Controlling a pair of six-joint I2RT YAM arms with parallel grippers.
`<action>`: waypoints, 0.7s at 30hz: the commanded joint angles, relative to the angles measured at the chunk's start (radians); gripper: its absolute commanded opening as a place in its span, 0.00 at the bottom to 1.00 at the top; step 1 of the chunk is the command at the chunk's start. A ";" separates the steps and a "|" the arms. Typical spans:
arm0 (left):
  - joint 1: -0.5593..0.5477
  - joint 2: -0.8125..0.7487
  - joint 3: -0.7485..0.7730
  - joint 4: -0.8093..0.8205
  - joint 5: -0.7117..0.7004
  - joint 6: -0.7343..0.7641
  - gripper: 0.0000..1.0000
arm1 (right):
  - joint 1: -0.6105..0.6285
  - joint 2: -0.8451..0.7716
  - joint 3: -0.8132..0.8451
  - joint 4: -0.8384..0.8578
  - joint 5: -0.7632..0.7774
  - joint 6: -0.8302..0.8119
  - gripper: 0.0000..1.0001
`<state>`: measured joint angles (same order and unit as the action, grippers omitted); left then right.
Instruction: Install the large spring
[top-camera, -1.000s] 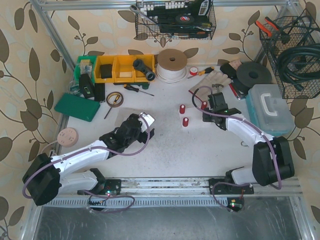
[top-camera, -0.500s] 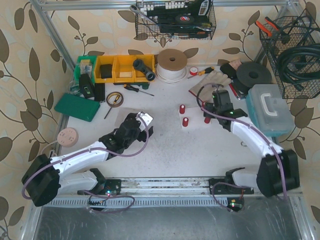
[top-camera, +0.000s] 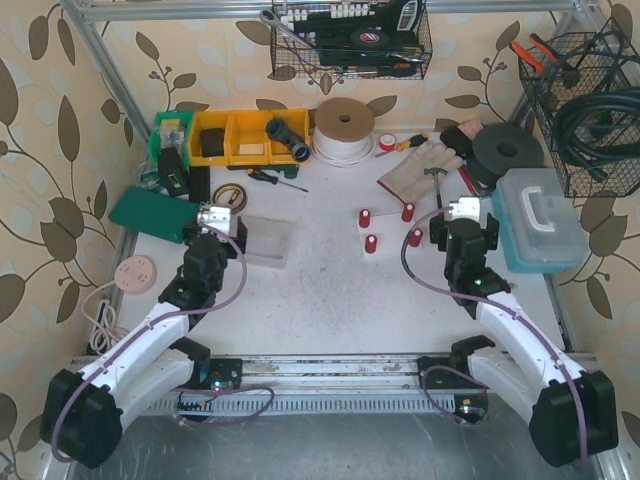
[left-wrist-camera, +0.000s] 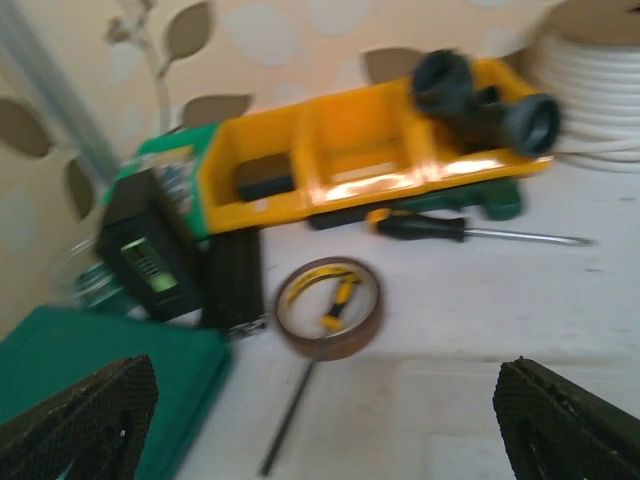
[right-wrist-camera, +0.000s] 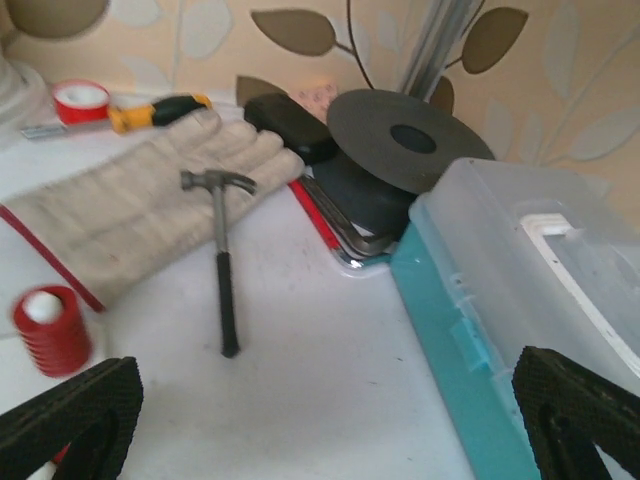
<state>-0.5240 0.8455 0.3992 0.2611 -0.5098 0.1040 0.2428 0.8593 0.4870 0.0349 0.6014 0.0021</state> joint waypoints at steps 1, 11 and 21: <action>0.133 -0.030 -0.041 0.033 -0.031 -0.059 0.94 | -0.024 0.046 -0.069 0.251 0.102 -0.184 1.00; 0.344 0.098 -0.138 0.165 0.041 -0.065 0.94 | -0.155 0.176 -0.180 0.512 -0.014 -0.113 1.00; 0.480 0.311 -0.129 0.348 0.264 -0.040 0.94 | -0.206 0.452 -0.127 0.633 -0.073 -0.109 1.00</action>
<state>-0.0570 1.1366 0.2550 0.4858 -0.3588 0.0536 0.0498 1.2770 0.3126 0.6231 0.5640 -0.1162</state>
